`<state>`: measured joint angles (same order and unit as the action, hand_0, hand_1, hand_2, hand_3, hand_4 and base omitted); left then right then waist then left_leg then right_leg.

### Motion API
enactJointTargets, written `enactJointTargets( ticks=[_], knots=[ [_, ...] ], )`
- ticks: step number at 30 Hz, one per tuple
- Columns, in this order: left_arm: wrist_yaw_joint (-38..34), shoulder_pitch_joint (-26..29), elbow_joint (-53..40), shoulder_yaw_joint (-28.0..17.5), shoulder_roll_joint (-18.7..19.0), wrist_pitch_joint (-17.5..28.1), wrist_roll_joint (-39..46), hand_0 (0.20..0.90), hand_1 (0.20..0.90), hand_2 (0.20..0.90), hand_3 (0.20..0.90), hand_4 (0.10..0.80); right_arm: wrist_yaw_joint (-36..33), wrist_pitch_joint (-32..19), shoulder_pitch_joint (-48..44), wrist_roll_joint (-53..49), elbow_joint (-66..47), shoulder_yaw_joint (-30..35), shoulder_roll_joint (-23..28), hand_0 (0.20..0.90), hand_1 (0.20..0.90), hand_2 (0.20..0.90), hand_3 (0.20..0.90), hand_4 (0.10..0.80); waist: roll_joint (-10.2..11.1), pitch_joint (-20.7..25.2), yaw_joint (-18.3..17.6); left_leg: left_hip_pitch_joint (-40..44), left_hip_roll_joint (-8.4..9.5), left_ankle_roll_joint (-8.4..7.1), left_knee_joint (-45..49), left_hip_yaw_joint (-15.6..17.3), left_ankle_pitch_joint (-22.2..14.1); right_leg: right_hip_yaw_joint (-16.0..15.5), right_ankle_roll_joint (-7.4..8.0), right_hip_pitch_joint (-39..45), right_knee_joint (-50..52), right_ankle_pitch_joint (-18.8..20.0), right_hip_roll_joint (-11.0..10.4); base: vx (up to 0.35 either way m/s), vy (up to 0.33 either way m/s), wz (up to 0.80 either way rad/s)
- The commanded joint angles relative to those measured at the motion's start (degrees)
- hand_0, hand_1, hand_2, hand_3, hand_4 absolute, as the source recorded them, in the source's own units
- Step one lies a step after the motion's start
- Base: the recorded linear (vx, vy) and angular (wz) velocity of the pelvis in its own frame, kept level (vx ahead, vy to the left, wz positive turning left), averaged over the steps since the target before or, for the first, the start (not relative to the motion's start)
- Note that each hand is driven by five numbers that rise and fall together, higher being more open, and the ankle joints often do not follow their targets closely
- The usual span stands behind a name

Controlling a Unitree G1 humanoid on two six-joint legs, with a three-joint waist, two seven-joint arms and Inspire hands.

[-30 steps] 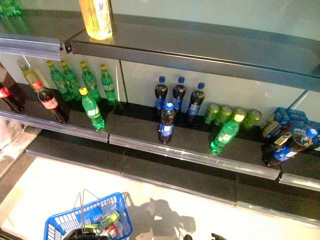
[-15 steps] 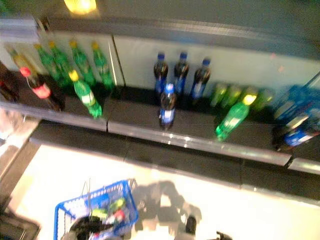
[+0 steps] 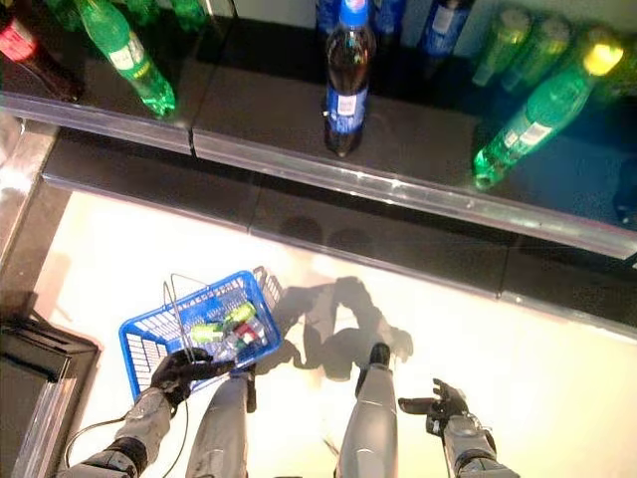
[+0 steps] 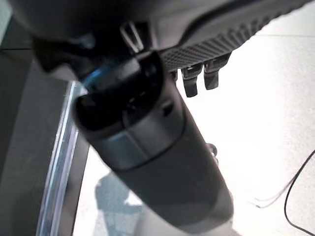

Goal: Pick up the drink and place into the basket.

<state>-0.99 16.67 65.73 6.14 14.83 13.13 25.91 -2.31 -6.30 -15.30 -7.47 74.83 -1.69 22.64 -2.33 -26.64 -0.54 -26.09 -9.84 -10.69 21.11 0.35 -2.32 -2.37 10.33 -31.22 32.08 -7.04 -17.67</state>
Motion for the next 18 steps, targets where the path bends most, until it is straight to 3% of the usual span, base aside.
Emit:
enactJointTargets(
  ticks=[1,6,9,13,14,15,18],
  knots=[
    [-1.84,-3.87,-1.86,-0.43,5.42,4.09,2.37,0.300,0.300,0.300,0.200,0.100,-1.10,-3.94,2.03,-4.09,-2.47,-0.82,0.04,0.900,0.900,0.900,0.900,0.800,1.53,2.12,0.86,-0.76,-0.15,4.03,3.55,-3.17,-1.91,2.90,-0.96,-0.07,-4.67,6.16,-0.29,-0.055,-0.015,0.03],
    [-2.15,-3.98,-2.77,0.53,5.36,4.37,3.08,0.300,0.300,0.300,0.200,0.100,-0.87,-10.57,1.01,-5.28,-8.18,-2.34,0.15,0.900,0.900,0.900,0.900,0.800,1.26,1.40,0.42,-1.96,0.34,4.38,4.41,-3.15,-2.18,3.23,-1.07,-1.56,-4.08,6.36,0.16,-0.042,0.009,-0.01],
    [-2.23,-4.01,-3.06,0.63,5.38,4.35,3.22,0.300,0.300,0.300,0.200,0.100,-1.11,-11.39,0.90,-4.70,-9.96,-2.71,0.13,0.900,0.900,0.900,0.900,0.800,1.25,1.29,0.34,-2.17,0.41,4.42,4.62,-3.14,-2.20,3.30,-1.09,-1.76,-4.00,6.44,0.15,-0.013,0.005,0.01],
    [-3.47,-4.84,-6.09,1.33,5.56,3.74,3.28,0.300,0.300,0.300,0.200,0.100,-5.25,-12.59,1.53,-0.36,-32.75,-7.64,0.41,0.900,0.900,0.900,0.900,0.800,1.85,0.85,-0.10,-2.01,0.91,4.88,4.51,-3.02,-2.24,3.22,-1.06,-1.74,-4.67,7.04,0.22,-0.019,0.007,0.02],
    [-3.47,-4.84,-6.09,1.33,5.56,3.74,3.28,0.300,0.300,0.300,0.200,0.100,-5.25,-12.59,1.53,-0.36,-32.75,-7.64,0.41,0.900,0.900,0.900,0.900,0.800,1.85,0.85,-0.10,-2.01,0.91,4.88,4.51,-3.02,-2.24,3.22,-1.06,-1.74,-4.67,7.04,0.22,-0.051,-0.022,0.02],
    [-4.08,-5.17,-7.45,1.83,5.77,3.78,3.21,0.300,0.300,0.300,0.200,0.100,-6.93,-12.38,1.21,4.92,-45.70,-10.07,2.50,0.900,0.900,0.900,0.900,0.800,2.33,0.62,-0.23,-1.77,1.03,4.98,3.91,-2.90,-2.07,2.81,-0.78,-1.60,-5.73,7.64,0.10,-0.041,-0.017,0.01],
    [-4.14,-5.33,-7.83,1.88,5.87,3.96,3.19,0.300,0.300,0.300,0.200,0.100,-6.27,-12.37,0.31,6.43,-52.66,-10.22,3.73,0.900,0.900,0.900,0.900,0.800,2.58,0.57,-0.30,-1.62,1.18,5.14,3.40,-2.94,-1.84,2.57,-0.66,-1.45,-6.32,7.90,0.03,-0.024,-0.008,-0.01]
  ],
)
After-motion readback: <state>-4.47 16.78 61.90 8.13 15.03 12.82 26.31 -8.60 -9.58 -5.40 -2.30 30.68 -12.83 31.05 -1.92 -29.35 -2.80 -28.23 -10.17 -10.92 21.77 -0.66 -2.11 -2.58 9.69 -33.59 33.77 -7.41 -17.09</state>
